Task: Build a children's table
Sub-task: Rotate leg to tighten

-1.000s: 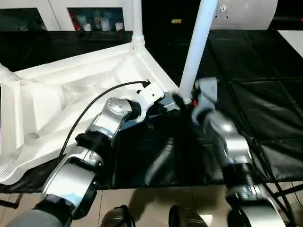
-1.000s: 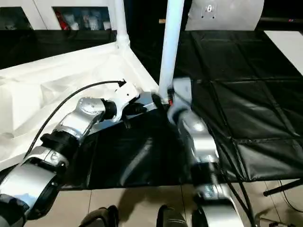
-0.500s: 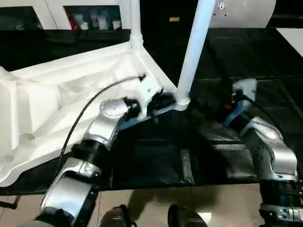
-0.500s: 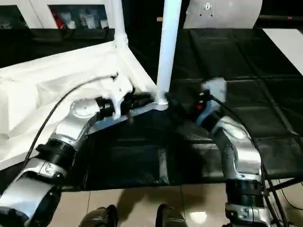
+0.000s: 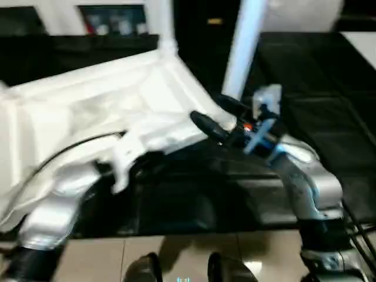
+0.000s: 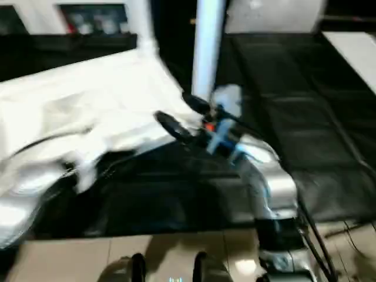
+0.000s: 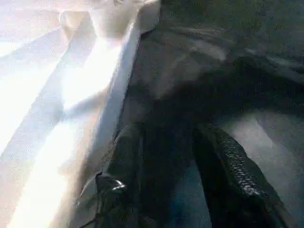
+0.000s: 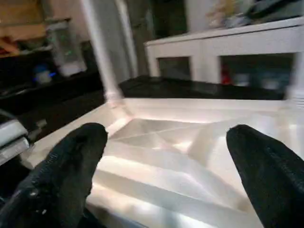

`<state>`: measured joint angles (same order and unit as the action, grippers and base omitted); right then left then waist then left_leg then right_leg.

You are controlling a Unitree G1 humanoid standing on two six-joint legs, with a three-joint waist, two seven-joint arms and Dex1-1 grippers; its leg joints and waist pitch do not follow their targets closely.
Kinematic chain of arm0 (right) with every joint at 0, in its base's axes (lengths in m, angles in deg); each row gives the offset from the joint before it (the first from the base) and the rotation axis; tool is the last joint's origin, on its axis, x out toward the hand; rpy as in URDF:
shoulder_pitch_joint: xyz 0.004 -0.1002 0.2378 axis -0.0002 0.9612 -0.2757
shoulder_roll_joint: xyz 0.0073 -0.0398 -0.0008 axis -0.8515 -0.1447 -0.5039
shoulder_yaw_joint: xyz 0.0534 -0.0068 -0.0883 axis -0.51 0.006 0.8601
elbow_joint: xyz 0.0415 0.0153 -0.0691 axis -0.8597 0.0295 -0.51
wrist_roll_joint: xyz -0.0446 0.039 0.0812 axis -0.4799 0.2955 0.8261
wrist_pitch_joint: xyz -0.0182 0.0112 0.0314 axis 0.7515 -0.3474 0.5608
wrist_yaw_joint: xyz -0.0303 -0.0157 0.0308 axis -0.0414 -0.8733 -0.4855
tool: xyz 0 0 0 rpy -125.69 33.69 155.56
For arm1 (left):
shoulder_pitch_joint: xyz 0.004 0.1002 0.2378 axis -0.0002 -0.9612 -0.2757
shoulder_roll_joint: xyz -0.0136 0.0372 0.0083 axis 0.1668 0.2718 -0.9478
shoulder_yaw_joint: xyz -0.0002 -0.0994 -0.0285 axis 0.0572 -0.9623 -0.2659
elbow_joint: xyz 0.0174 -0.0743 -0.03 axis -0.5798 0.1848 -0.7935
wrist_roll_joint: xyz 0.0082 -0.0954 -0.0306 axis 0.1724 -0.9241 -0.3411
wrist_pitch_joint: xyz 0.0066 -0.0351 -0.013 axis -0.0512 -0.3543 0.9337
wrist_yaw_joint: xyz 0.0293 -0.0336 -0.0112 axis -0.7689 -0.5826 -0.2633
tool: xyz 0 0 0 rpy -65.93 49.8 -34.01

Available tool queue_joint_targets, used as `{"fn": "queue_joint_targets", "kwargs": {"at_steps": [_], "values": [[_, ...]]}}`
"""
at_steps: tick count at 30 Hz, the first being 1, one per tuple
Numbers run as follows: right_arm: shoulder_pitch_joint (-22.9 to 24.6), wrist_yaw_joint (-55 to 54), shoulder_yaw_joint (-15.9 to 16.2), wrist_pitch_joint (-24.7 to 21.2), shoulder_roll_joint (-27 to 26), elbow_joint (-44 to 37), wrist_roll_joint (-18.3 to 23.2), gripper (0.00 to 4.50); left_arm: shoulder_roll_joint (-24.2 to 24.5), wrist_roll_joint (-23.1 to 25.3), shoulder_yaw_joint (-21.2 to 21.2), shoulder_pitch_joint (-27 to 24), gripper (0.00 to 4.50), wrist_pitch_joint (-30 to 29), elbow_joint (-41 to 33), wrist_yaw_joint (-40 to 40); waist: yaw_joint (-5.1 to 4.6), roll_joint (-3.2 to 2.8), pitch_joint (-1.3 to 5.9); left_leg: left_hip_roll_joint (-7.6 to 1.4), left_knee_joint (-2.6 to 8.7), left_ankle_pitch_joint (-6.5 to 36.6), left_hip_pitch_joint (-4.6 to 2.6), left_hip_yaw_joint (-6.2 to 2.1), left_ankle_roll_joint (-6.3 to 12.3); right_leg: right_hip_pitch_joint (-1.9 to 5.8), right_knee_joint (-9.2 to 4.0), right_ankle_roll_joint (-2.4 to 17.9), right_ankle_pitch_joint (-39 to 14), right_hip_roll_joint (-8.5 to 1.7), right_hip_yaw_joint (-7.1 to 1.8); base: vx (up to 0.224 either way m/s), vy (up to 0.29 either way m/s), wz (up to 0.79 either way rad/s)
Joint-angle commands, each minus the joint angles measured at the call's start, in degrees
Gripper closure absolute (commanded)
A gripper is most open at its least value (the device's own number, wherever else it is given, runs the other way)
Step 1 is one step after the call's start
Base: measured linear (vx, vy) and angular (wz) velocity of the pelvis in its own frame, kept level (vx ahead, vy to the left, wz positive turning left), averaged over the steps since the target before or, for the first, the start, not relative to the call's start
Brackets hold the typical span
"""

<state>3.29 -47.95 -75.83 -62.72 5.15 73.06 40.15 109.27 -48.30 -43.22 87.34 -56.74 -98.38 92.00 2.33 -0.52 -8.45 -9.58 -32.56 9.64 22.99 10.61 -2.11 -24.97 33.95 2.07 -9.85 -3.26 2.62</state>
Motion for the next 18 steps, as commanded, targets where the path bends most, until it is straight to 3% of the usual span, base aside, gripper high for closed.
{"fn": "queue_joint_targets", "kwargs": {"at_steps": [1,3,6,11,12,14,15,18], "values": [[-2.9,-2.8,4.5,1.8,-0.3,6.1,-7.2,0.0,1.6,2.1,0.0,-3.1,2.67,-4.2,-5.1,-1.3,-0.61,-0.78,3.11,-3.66,4.34,11.7,-1.97,-1.28,1.81,2.65,-3.75,11.7,-13.2,-4.16,-2.95,0.0,0.0,0.0],[-3.9,-3.6,5.6,2.5,-0.5,8.1,-9.1,0.0,1.9,3.0,0.1,-3.7,2.67,-4.8,-5.5,-1.9,-0.84,-0.78,3.03,-3.53,4.37,13.3,-1.97,-1.29,0.71,2.65,-4.04,10.7,-15.9,-4.33,-3.13,0.0,0.0,0.0],[-9.9,-13.9,5.1,5.8,-4.0,20.7,-14.1,0.0,-0.1,4.4,0.1,-4.0,2.67,-10.2,-5.3,-7.6,-1.05,-0.83,3.28,-3.41,4.12,12.8,-2.12,-1.25,-0.23,2.55,-4.03,10.4,-16.5,-4.6,-3.43,0.0,0.0,0.0],[-16.5,-30.8,1.0,10.6,-5.7,33.9,-17.5,0.0,0.4,7.1,1.0,-4.2,2.67,-13.5,-4.9,-11.9,-0.96,-0.69,3.69,-3.16,3.76,9.5,-1.99,-1.03,-0.02,2.83,-3.32,10.7,-10.1,-4.03,-3.25,0.0,0.0,0.0],[-17.6,-32.9,0.1,12.8,-5.4,36.8,-18.0,0.0,0.6,7.1,0.7,-4.6,2.67,-15.2,-5.7,-12.7,-0.9,-0.95,3.96,-3.14,3.59,8.6,-2.1,-0.98,0.25,2.87,-3.02,11.1,-7.8,-4.06,-3.2,0.0,0.0,0.0],[-17.8,-33.2,0.1,13.4,-5.3,37.2,-18.2,0.0,0.5,7.1,0.5,-4.7,2.67,-15.5,-5.9,-12.8,-0.82,-0.92,3.89,-3.1,3.52,8.1,-2.09,-0.87,0.67,2.88,-2.96,11.2,-6.0,-3.86,-3.15,0.0,0.0,0.0],[-18.2,-35.0,-0.8,14.3,-5.1,38.9,-18.5,0.0,0.6,7.2,0.6,-4.8,2.67,-15.7,-6.0,-12.9,-0.63,-0.94,4.15,-3.0,3.36,6.4,-1.91,-0.88,1.57,3.17,-2.48,11.6,-2.5,-3.79,-3.08,0.0,0.0,0.0],[-20.1,-40.3,-3.1,18.0,-4.0,45.0,-19.4,0.0,0.9,7.4,1.2,-5.0,2.67,-16.3,-6.4,-13.6,-0.53,-1.01,4.18,-3.02,3.23,7.4,-1.99,-0.78,1.9,3.16,-2.57,12.3,-2.9,-3.92,-3.0,0.0,0.0,0.0]]}}
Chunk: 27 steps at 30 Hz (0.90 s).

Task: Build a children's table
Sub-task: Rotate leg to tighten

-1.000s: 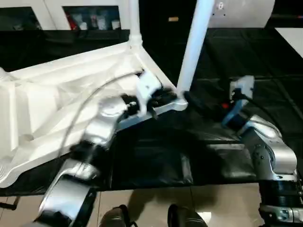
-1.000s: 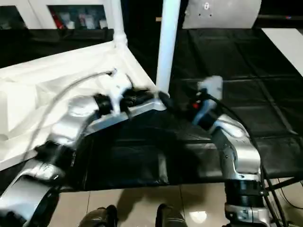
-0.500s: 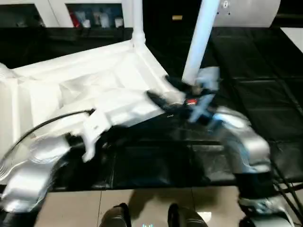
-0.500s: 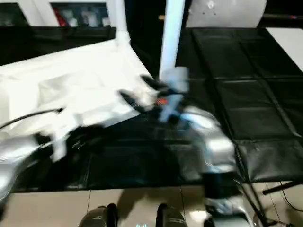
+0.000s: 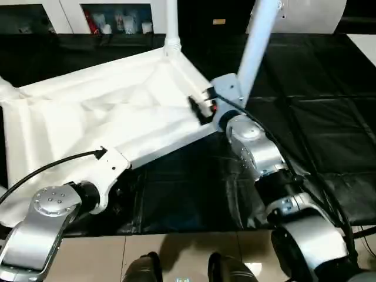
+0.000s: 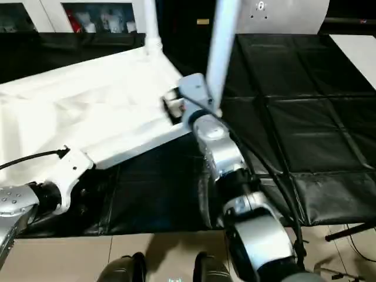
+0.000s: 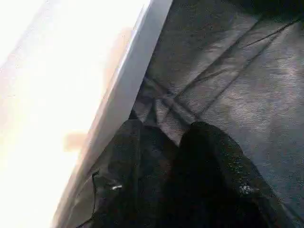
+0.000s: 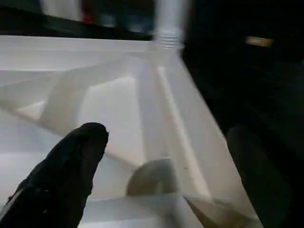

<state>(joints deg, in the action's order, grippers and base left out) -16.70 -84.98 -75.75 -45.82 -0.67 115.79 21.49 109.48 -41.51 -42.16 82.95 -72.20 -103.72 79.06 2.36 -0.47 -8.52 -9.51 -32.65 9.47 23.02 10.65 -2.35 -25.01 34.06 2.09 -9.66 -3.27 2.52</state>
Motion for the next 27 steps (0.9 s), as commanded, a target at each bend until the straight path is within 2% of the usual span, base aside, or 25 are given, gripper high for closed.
{"fn": "queue_joint_targets", "kwargs": {"at_steps": [1,7,8,9,12,13,15,17,19,20,21,22,24,26,27], "values": [[-0.7,-4.6,-3.8,1.8,2.4,3.7,-0.6,0.0,0.6,0.7,0.3,-0.6,2.67,-0.9,-1.0,-0.9,-0.48,-1.05,4.18,-3.07,3.34,8.6,-2.02,-0.82,1.98,3.21,-2.78,12.2,-4.6,-3.89,-2.9,0.0,0.0,0.0],[-3.3,-8.3,-6.8,5.4,6.9,10.4,0.1,0.0,0.5,1.3,1.0,-0.4,2.67,-0.6,-0.3,-2.0,0.23,-1.02,4.5,-2.97,3.05,9.5,-2.12,-0.7,1.59,3.21,-2.71,11.4,-5.7,-3.68,-2.86,0.0,0.0,0.0],[-3.8,-8.5,-7.2,6.0,8.0,11.6,0.2,0.0,0.6,1.5,1.1,-0.4,2.67,-0.3,-0.1,-2.3,0.22,-0.83,4.64,-3.0,3.01,9.5,-2.14,-0.73,1.56,3.23,-2.61,11.5,-5.7,-3.67,-2.79,0.0,0.0,0.0],[-3.9,-8.6,-7.4,6.2,8.3,12.0,0.1,0.0,0.6,1.6,1.1,-0.4,2.67,-0.2,-0.1,-2.4,0.38,-0.85,4.48,-2.94,2.96,10.1,-2.1,-0.67,1.55,3.13,-2.74,11.4,-6.3,-3.62,-2.8,0.0,0.0,0.0],[-4.5,-8.8,-8.1,7.3,10.1,13.7,0.0,0.0,0.6,1.7,1.0,-0.5,2.67,0.2,0.1,-3.0,0.37,-0.65,4.53,-2.83,2.83,10.4,-1.78,-0.77,1.71,3.32,-2.75,11.0,-7.4,-3.73,-2.75,0.0,0.0,0.0],[-5.2,-9.3,-9.1,8.9,12.9,16.3,-0.2,0.0,0.0,2.0,0.9,-0.2,2.67,1.1,0.7,-4.4,0.35,-0.35,4.8,-2.79,2.67,10.2,-1.74,-0.75,1.92,3.45,-2.62,11.2,-7.8,-3.8,-2.75,0.0,0.0,0.0],[-5.3,-9.3,-9.7,9.5,14.6,17.3,-0.1,0.0,-0.5,2.3,1.0,0.0,2.67,1.9,1.3,-5.2,0.46,-0.37,4.77,-2.74,2.51,10.3,-1.78,-0.62,2.21,3.3,-2.84,11.1,-8.5,-3.69,-2.75,0.0,0.0,0.0],[-5.2,-9.3,-10.3,10.1,16.1,18.1,0.1,0.0,-1.1,2.4,1.0,0.2,2.67,2.4,1.7,-6.0,0.53,-0.24,4.82,-2.75,2.4,9.8,-1.41,-0.72,2.69,3.44,-2.69,11.1,-8.3,-3.65,-2.68,0.0,0.0,0.0],[-5.1,-9.4,-10.6,10.4,16.9,18.5,0.1,0.0,-1.5,2.5,1.1,0.3,2.67,2.6,1.9,-6.4,0.43,-0.17,4.83,-2.68,2.28,10.4,-1.48,-0.69,2.7,3.34,-2.75,10.9,-9.2,-3.62,-2.63,0.0,0.0,0.0],[-4.9,-9.5,-11.0,10.8,17.8,19.0,0.2,0.0,-1.9,2.4,1.1,0.3,2.67,2.9,2.1,-6.9,0.48,-0.41,4.75,-2.65,2.22,10.9,-1.54,-0.71,2.65,3.23,-2.86,10.8,-10.2,-3.65,-2.62,0.0,0.0,0.0],[-4.9,-9.4,-11.1,10.8,17.9,19.1,0.2,0.0,-2.0,2.4,1.1,0.3,2.67,2.9,2.2,-7.0,0.4,-0.21,4.73,-2.59,2.19,11.5,-1.46,-0.65,2.58,3.24,-2.96,10.7,-11.0,-3.58,-2.61,0.0,0.0,0.0],[-4.2,-8.8,-11.8,11.4,19.6,19.5,0.5,0.0,-2.8,2.1,0.7,-0.4,2.67,4.7,2.6,-8.0,0.38,-0.33,4.57,-2.54,2.22,12.2,-1.37,-0.72,2.43,3.2,-3.07,10.3,-12.3,-3.6,-2.55,0.0,0.0,0.0],[-3.7,-8.3,-12.1,11.7,20.4,19.4,0.7,0.0,-3.6,1.3,0.0,-1.1,2.67,5.5,2.6,-8.3,0.33,-0.02,4.6,-2.52,2.17,12.7,-1.43,-0.69,2.52,3.19,-3.27,9.8,-13.2,-3.57,-2.53,0.0,0.0,0.0],[-1.8,-4.4,-12.9,12.4,20.5,16.9,2.3,0.0,-6.9,-1.8,-3.2,-2.7,2.67,8.2,2.2,-9.3,0.25,-0.16,4.46,-2.45,2.14,12.7,-1.26,-0.67,2.85,3.15,-3.34,9.8,-13.2,-3.53,-2.47,0.0,0.0,0.0],[-1.4,-2.9,-13.0,12.6,20.3,16.2,3.0,0.0,-7.8,-2.5,-4.0,-3.1,2.49,9.0,2.0,-9.7,0.11,0.09,4.54,-2.51,2.12,12.5,-1.07,-0.74,3.14,3.34,-3.33,9.9,-12.4,-3.52,-2.45,0.0,0.0,0.0]]}}
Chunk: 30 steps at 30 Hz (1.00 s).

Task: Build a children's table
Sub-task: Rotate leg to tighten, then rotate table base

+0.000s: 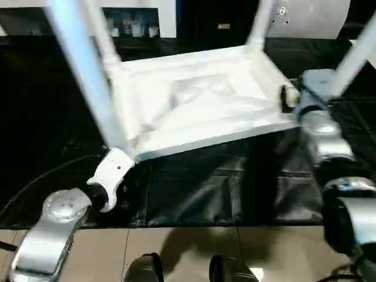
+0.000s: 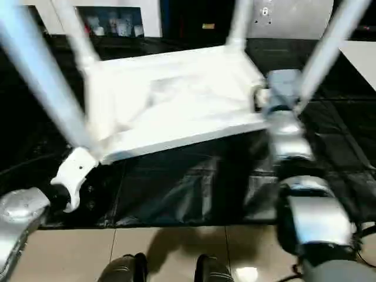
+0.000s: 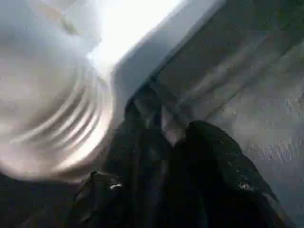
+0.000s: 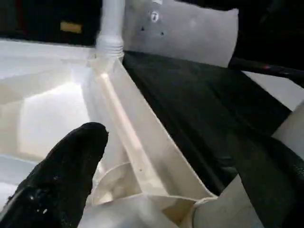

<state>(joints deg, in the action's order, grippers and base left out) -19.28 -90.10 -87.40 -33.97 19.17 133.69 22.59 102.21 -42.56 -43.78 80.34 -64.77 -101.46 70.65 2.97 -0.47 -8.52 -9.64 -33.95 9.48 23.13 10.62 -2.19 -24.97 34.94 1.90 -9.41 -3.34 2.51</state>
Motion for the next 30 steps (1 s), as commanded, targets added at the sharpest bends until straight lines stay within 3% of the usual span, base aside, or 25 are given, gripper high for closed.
{"fn": "queue_joint_targets", "kwargs": {"at_steps": [1,2,3,4,5,6,7,8,12,14,15,18,20,21,23,24,28,29,30], "values": [[1.5,3.1,-1.5,0.9,0.4,-2.1,2.3,0.0,-1.0,-1.9,-2.8,-0.7,2.4,2.0,-0.3,-1.5,-0.57,0.11,4.61,-2.27,3.4,12.4,-1.1,-0.7,3.46,3.44,-4.17,10.2,-12.2,-3.43,-2.39,0.0,0.0,0.0],[3.6,10.4,-1.5,1.3,-0.4,-5.9,5.1,0.0,-2.4,-3.6,-4.0,-2.0,2.33,4.5,-1.0,-1.2,-0.72,0.17,4.6,-2.36,3.4,12.3,-1.12,-0.78,3.95,3.28,-4.17,10.2,-12.3,-3.4,-2.31,0.0,0.0,0.0],[6.6,16.4,-1.7,0.5,-1.4,-11.6,8.3,0.0,-4.2,-5.9,-5.5,-3.7,2.19,7.1,-1.9,-0.9,-1.08,0.14,4.0,-2.31,3.53,14.1,-0.72,-0.76,5.28,3.36,-4.68,9.7,-13.8,-3.56,-2.34,0.0,0.0,0.0],[9.5,21.8,-3.1,-3.0,-3.4,-18.3,13.9,0.0,-5.5,-7.7,-6.7,-5.6,2.19,9.5,-2.8,-0.5,-1.09,0.28,3.89,-2.67,3.74,14.2,-0.88,-0.97,5.22,3.26,-4.93,8.8,-15.8,-3.72,-2.33,0.0,0.0,0.0],[10.7,23.8,-3.7,-4.6,-4.2,-20.9,16.3,0.0,-6.1,-8.4,-7.2,-6.3,2.06,10.4,-3.1,-0.3,-1.21,0.34,3.93,-2.44,3.77,14.0,-0.79,-0.95,5.95,3.53,-4.98,8.5,-15.4,-3.57,-2.32,0.0,0.0,0.0],[11.1,24.4,-4.1,-5.5,-4.6,-22.1,17.5,0.0,-6.3,-8.6,-7.4,-6.6,1.95,10.8,-3.2,-0.3,-1.41,0.32,4.03,-2.99,4.08,13.2,-0.7,-1.3,6.36,3.5,-4.75,8.7,-14.8,-3.72,-2.34,0.0,0.0,0.0],[13.6,26.4,-2.8,-7.4,-5.1,-26.4,19.2,0.0,-6.4,-8.3,-8.4,-7.8,1.89,12.2,-2.9,-1.0,-1.58,0.24,4.11,-2.95,4.03,13.0,-0.89,-1.27,6.59,3.25,-4.72,9.4,-14.7,-3.44,-2.2,0.0,0.0,0.0],[15.2,27.5,-1.5,-8.2,-5.1,-29.1,19.7,0.0,-6.5,-8.0,-9.1,-8.5,1.86,13.0,-2.6,-1.6,-1.57,0.39,3.79,-2.97,4.04,13.4,-0.98,-1.09,6.99,2.98,-5.07,9.3,-15.4,-3.44,-2.32,0.0,0.0,0.0],[18.6,29.3,0.8,-10.7,-5.1,-35.0,22.2,0.0,-6.7,-8.7,-11.2,-9.9,1.44,14.8,-1.9,-1.9,-1.56,0.1,3.1,-3.06,4.47,16.6,-1.62,-1.11,4.67,2.25,-5.87,7.9,-23.3,-3.48,-2.4,0.0,0.0,0.0],[24.5,32.3,6.5,-12.1,-3.1,-43.7,22.3,0.0,-6.4,-11.0,-15.7,-12.0,1.38,16.3,-1.8,0.0,-1.45,0.13,2.63,-3.22,4.88,18.6,-1.57,-1.31,3.57,2.02,-6.07,6.4,-25.7,-3.57,-2.49,0.0,0.0,0.0],[25.6,32.7,7.5,-12.3,-2.7,-45.2,22.2,0.0,-6.3,-11.4,-16.5,-12.3,1.38,16.6,-1.8,0.3,-1.07,0.09,2.81,-3.13,4.8,18.8,-1.79,-1.27,2.98,2.09,-6.31,5.0,-26.3,-3.55,-2.58,0.0,0.0,0.0],[29.8,33.7,10.1,-16.0,-0.7,-50.5,21.0,0.0,-5.5,-13.2,-19.8,-12.4,1.03,18.8,-1.3,1.7,-1.3,0.17,2.63,-3.03,5.2,18.7,-1.59,-1.45,2.95,2.14,-6.37,5.2,-25.0,-3.51,-2.61,0.0,0.0,0.0],[31.1,34.9,10.1,-17.6,-0.5,-52.4,20.2,0.0,-5.1,-13.8,-20.4,-12.1,0.97,19.7,-0.8,1.7,-0.99,-0.03,2.7,-3.28,5.29,18.6,-1.99,-1.35,3.08,1.88,-6.4,5.3,-23.4,-3.47,-2.77,0.0,0.0,0.0],[32.3,36.4,10.5,-18.5,-0.1,-54.2,19.7,0.0,-4.7,-14.0,-20.8,-11.5,0.91,20.5,-0.1,1.3,-1.08,-0.14,2.63,-3.29,5.49,17.8,-1.55,-1.56,3.23,2.24,-6.05,5.9,-21.5,-3.59,-2.69,0.0,0.0,0.0],[34.6,37.8,11.9,-21.0,1.1,-58.3,19.6,0.0,-4.0,-14.7,-21.3,-10.0,0.68,21.4,1.3,0.7,-0.92,-0.18,2.77,-3.35,5.45,17.0,-1.77,-1.45,3.32,2.26,-5.89,6.1,-19.3,-3.59,-2.84,0.0,0.0,0.0],[35.4,39.2,12.6,-23.4,1.8,-59.9,21.7,0.0,-3.6,-15.2,-21.2,-8.8,0.6,21.5,2.1,1.0,-0.85,0.1,2.7,-3.35,5.47,16.6,-1.78,-1.39,3.51,2.25,-5.94,6.1,-18.6,-3.56,-2.89,0.0,0.0,0.0],[36.1,39.3,12.2,-28.4,1.8,-61.5,26.9,0.0,-3.1,-15.8,-20.4,-4.8,0.36,21.4,4.9,2.4,-0.87,-0.01,2.91,-3.23,5.21,14.0,-1.66,-1.37,4.64,2.59,-5.77,7.9,-16.3,-3.96,-2.9,0.0,0.0,0.0],[36.1,39.3,12.2,-28.4,1.8,-61.5,26.9,0.0,-3.1,-15.8,-20.4,-4.8,0.24,21.4,4.9,2.4,-0.92,0.07,2.86,-3.19,5.2,13.9,-1.62,-1.35,4.6,2.59,-5.76,8.0,-16.5,-3.93,-2.9,0.0,0.0,0.0],[36.6,37.8,13.3,-28.3,2.2,-62.1,24.0,0.0,-2.7,-15.9,-19.9,-2.3,0.18,21.7,7.1,3.6,-0.92,0.31,2.9,-3.19,5.17,13.4,-1.56,-1.3,4.34,2.68,-5.73,7.9,-16.8,-3.93,-2.91,0.0,0.0,0.0]]}}
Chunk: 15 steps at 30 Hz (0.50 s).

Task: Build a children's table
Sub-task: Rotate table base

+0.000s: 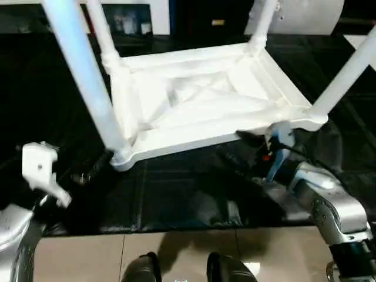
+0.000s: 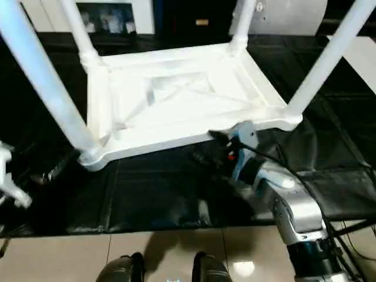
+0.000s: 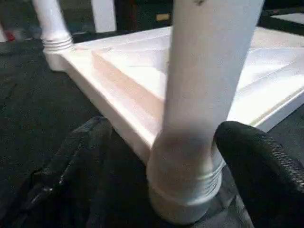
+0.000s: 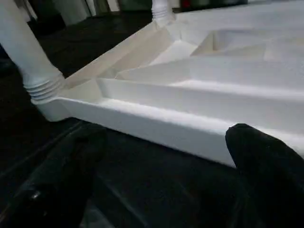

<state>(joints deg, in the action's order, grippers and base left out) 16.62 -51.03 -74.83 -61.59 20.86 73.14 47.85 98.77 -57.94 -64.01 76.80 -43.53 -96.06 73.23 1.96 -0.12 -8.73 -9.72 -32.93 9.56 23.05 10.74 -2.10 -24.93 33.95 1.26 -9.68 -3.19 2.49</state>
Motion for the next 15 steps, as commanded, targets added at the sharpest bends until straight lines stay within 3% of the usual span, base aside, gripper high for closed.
{"fn": "queue_joint_targets", "kwargs": {"at_steps": [1,4,6,8,10,14,15], "values": [[0.7,-1.7,0.8,-0.5,0.4,-1.5,-1.8,0.0,0.8,-0.6,0.4,1.7,0.14,0.5,2.1,1.2,0.12,-0.09,3.14,-3.03,4.11,13.3,-1.67,-1.31,4.14,2.47,-4.8,8.5,-17.0,-4.03,-2.88,0.0,0.0,0.0],[0.3,-5.8,1.3,1.2,-0.8,0.0,-8.2,0.0,1.9,-0.4,2.0,6.2,0.14,0.1,6.4,1.8,0.19,-0.2,3.24,-2.94,4.12,13.6,-1.92,-1.23,2.8,2.16,-4.73,8.4,-18.1,-3.93,-2.88,0.0,0.0,0.0],[0.1,-6.7,1.6,1.3,-0.6,0.1,-9.5,0.0,2.3,-0.1,2.4,7.3,0.14,0.3,7.7,1.5,0.19,-0.18,3.29,-3.14,4.21,13.9,-1.68,-1.43,2.38,2.64,-4.52,8.6,-17.6,-4.29,-2.91,0.0,0.0,0.0],[-0.9,-12.5,1.9,-2.4,-1.1,1.3,-12.0,0.0,2.4,0.8,3.2,11.0,0.14,1.1,11.7,1.2,0.12,-0.15,3.33,-2.9,4.2,13.2,-1.78,-1.39,2.1,2.5,-4.52,8.4,-17.3,-3.99,-2.9,0.0,0.0,0.0],[-2.6,-17.6,2.0,-4.6,-1.7,4.6,-14.3,0.0,1.5,-0.1,4.5,14.0,0.14,1.3,13.7,3.3,0.04,-0.17,3.7,-2.75,3.97,12.3,-1.82,-1.34,1.42,2.75,-4.26,9.4,-16.0,-4.2,-2.9,0.0,0.0,0.0],[-4.2,-20.5,1.1,-4.4,-3.3,7.7,-16.2,0.0,0.8,-2.2,6.3,15.8,0.14,-0.9,13.5,5.8,0.06,-0.22,4.12,-2.8,3.62,9.2,-1.6,-1.09,2.06,3.11,-3.64,10.9,-10.3,-4.32,-2.98,0.0,0.0,0.0],[-5.4,-20.8,2.1,-3.3,-3.9,9.8,-18.5,0.0,0.8,-4.2,8.3,16.3,0.14,-3.1,12.6,8.5,0.01,-0.17,4.24,-2.76,3.5,8.1,-1.48,-1.03,2.63,3.25,-3.42,11.7,-8.3,-4.3,-2.95,0.0,0.0,0.0]]}}
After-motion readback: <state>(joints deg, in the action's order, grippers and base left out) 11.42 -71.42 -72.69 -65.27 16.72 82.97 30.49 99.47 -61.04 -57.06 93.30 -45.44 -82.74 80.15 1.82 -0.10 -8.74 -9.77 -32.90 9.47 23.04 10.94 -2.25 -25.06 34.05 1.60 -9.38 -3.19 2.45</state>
